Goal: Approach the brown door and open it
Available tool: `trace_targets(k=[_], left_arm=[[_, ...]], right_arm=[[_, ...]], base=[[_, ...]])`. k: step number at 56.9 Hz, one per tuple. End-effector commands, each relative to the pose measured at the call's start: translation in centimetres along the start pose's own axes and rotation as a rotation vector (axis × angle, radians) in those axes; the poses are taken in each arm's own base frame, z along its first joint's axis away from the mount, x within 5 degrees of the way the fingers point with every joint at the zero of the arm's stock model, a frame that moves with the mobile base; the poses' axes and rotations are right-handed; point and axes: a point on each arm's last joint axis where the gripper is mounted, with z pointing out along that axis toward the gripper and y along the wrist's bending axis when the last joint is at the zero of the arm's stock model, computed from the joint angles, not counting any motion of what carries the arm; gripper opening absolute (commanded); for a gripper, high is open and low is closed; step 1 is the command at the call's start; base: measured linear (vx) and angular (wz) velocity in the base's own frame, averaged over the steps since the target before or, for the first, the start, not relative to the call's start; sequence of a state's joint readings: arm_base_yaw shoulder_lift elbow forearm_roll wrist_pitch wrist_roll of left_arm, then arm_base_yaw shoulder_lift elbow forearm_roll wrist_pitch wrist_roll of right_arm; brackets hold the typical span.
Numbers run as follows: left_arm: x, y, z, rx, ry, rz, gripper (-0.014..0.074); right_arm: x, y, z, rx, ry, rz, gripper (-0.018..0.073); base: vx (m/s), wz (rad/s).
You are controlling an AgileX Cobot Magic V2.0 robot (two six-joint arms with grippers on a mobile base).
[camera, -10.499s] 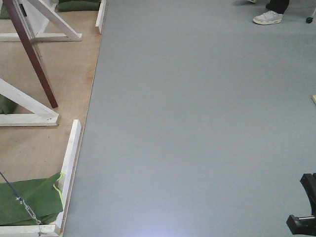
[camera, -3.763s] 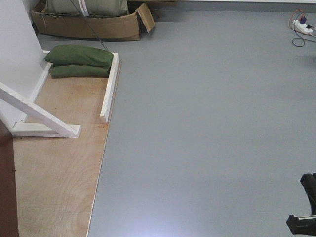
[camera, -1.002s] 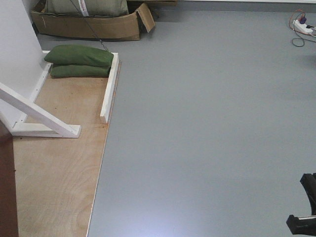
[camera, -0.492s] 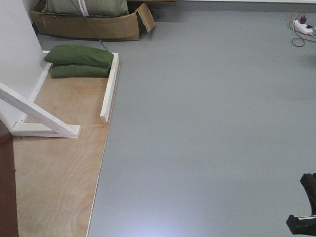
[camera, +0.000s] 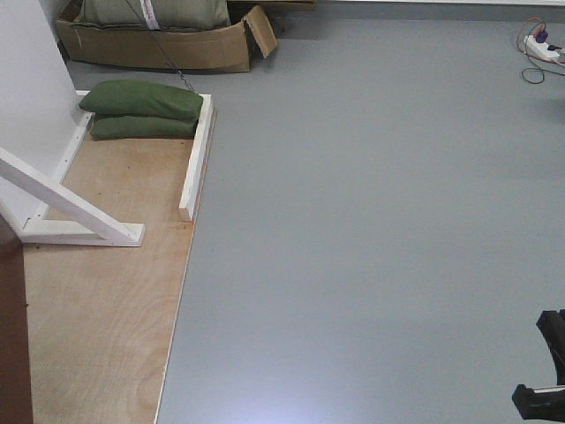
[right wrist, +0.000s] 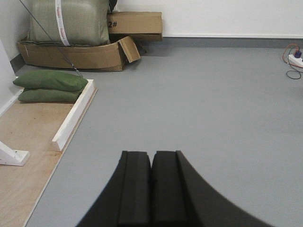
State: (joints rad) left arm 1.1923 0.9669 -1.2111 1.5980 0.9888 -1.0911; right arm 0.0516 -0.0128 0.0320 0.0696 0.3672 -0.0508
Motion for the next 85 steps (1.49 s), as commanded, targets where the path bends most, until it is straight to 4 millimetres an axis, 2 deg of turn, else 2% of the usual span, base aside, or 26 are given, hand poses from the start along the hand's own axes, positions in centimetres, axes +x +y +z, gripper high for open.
trace_targets(k=[1, 12, 24, 45, 61, 74, 85], left_arm=[[-1.1, 0.0, 0.1, 0.018, -0.072, -0.034, 0.0062], [-1.4, -1.0, 0.2, 0.109, -0.093, -0.253, 0.0064], [-1.4, -1.3, 0.0, 0.171, -0.079, -0.348, 0.0066], [-1.8, -1.9, -1.6, 0.435, 0.015, -0.578, 0.0066], [-1.3, -2.3, -2.5, 0.542, 0.179, -0.801, 0.0066], [-0.7, -3.8, -3.7, 0.657, 0.427, -1.041, 0.0066], [-0.7, -4.7, -4.8, 0.756, 0.53, -1.067, 0.0066]], right_arm=[[-0.6, 0.0, 0.0, 0.003, -0.078, -0.01, 0.0], [-0.6, 0.0, 0.0, 0.003, -0.078, -0.01, 0.0], [-0.6, 0.0, 0.0, 0.003, -0.078, -0.01, 0.0], [-0.6, 0.0, 0.0, 0.003, -0.078, -0.01, 0.0], [-0.6, 0.0, 0.0, 0.003, -0.078, -0.01, 0.0], [-0.6, 0.0, 0.0, 0.003, -0.078, -0.01, 0.0], [-0.6, 0.0, 0.0, 0.003, -0.078, -0.01, 0.0]], base=[[0.0, 0.0], [0.0, 0.0], [0.0, 0.0], [0.0, 0.0], [0.0, 0.0], [0.0, 0.0], [0.0, 0.0]])
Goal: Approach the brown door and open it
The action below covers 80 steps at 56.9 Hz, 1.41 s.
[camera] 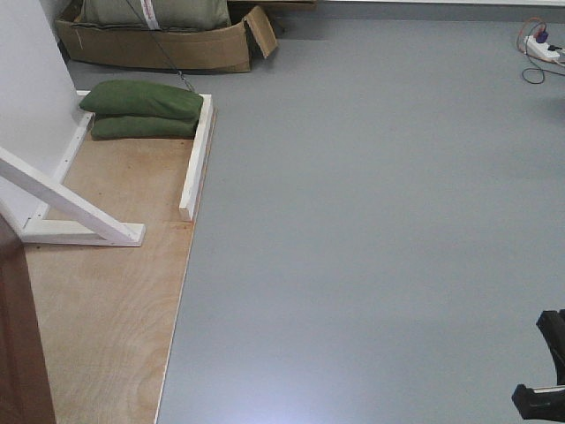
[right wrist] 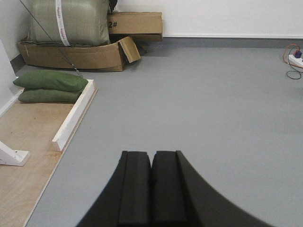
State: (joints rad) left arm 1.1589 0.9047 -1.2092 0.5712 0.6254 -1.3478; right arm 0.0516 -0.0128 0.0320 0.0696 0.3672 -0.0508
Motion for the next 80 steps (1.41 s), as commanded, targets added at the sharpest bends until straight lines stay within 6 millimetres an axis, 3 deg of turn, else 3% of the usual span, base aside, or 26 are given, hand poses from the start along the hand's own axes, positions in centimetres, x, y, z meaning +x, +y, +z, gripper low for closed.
trace_targets(k=[1, 38, 80], left_arm=[[0.0, -1.7, -0.7, 0.143, 0.036, -0.036, 0.0066], [3.4, -4.4, -2.2, 0.33, 0.351, -0.194, 0.0066], [6.7, -7.6, -6.0, 0.595, 0.613, -0.188, 0.0066]], right_arm=[[-0.6, 0.0, 0.0, 0.003, -0.078, -0.01, 0.0], [-0.6, 0.0, 0.0, 0.003, -0.078, -0.01, 0.0], [-0.6, 0.0, 0.0, 0.003, -0.078, -0.01, 0.0]], base=[[0.0, 0.0], [0.0, 0.0], [0.0, 0.0]])
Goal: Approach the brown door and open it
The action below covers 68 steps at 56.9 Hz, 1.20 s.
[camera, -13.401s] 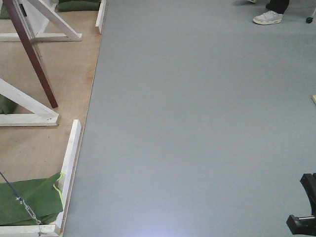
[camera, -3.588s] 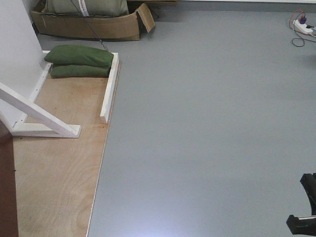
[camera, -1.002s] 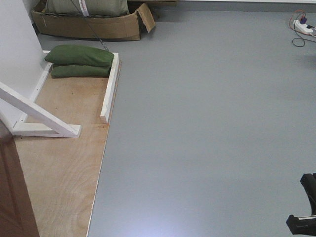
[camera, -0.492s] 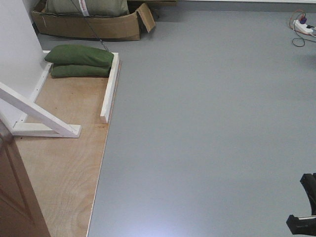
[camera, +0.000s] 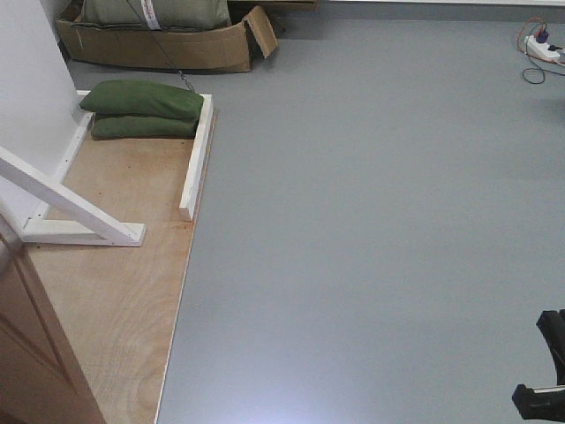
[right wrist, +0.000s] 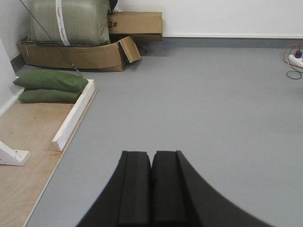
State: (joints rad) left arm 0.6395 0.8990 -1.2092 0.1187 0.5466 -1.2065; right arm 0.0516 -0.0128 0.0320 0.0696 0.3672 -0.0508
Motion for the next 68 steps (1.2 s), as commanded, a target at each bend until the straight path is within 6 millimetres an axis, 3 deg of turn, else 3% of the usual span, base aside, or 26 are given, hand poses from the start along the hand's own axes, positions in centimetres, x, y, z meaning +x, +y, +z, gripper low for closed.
trace_targets(k=[1, 34, 54, 68], left_arm=[[0.1, -2.0, -0.5, 0.155, -0.003, 0.013, 0.0066], [4.5, -4.7, 0.1, 0.381, 0.161, 0.323, 0.0066], [6.9, -6.9, -0.4, 0.62, 0.141, 0.546, 0.0066], [9.7, -7.6, 0.3, 0.698, 0.172, 0.69, 0.0066]], right_arm=[[-0.6, 0.0, 0.0, 0.003, -0.078, -0.01, 0.0], [-0.6, 0.0, 0.0, 0.003, -0.078, -0.01, 0.0], [-0.6, 0.0, 0.0, 0.003, -0.078, -0.01, 0.0], [-0.6, 0.0, 0.0, 0.003, -0.078, -0.01, 0.0]], base=[[0.0, 0.0], [0.0, 0.0], [0.0, 0.0], [0.0, 0.0]])
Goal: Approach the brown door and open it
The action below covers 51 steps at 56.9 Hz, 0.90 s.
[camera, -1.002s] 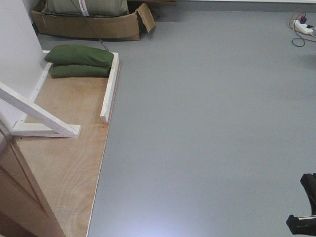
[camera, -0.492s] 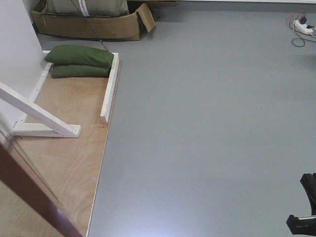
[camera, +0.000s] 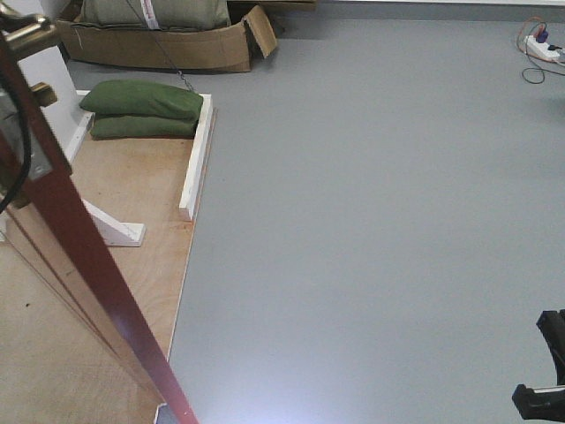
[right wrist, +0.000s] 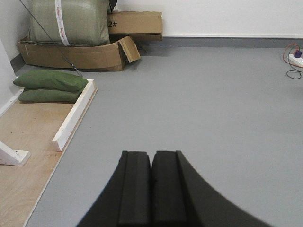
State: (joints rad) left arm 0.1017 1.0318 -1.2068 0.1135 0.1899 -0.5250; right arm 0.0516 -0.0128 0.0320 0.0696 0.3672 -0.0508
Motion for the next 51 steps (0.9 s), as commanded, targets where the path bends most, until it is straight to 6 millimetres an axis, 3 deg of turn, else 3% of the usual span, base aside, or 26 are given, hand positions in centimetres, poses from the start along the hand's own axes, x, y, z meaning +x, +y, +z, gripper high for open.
trace_targets(k=[1, 13, 27, 51], left_arm=[[-1.1, -1.5, 0.1, 0.088, -0.09, 0.059, 0.0066], [1.0, -2.7, 2.1, 0.146, -0.035, 0.181, 0.0066], [2.0, -4.3, 3.0, 0.227, -0.053, 0.224, 0.0066], [3.4, -7.2, 4.0, 0.372, -0.125, 0.19, 0.0066]], right_arm=[[-0.6, 0.0, 0.0, 0.003, -0.078, -0.01, 0.0], [-0.6, 0.0, 0.0, 0.003, -0.078, -0.01, 0.0], [-0.6, 0.0, 0.0, 0.003, -0.078, -0.01, 0.0], [-0.6, 0.0, 0.0, 0.003, -0.078, -0.01, 0.0]], base=[[0.0, 0.0], [0.0, 0.0], [0.0, 0.0], [0.0, 0.0]])
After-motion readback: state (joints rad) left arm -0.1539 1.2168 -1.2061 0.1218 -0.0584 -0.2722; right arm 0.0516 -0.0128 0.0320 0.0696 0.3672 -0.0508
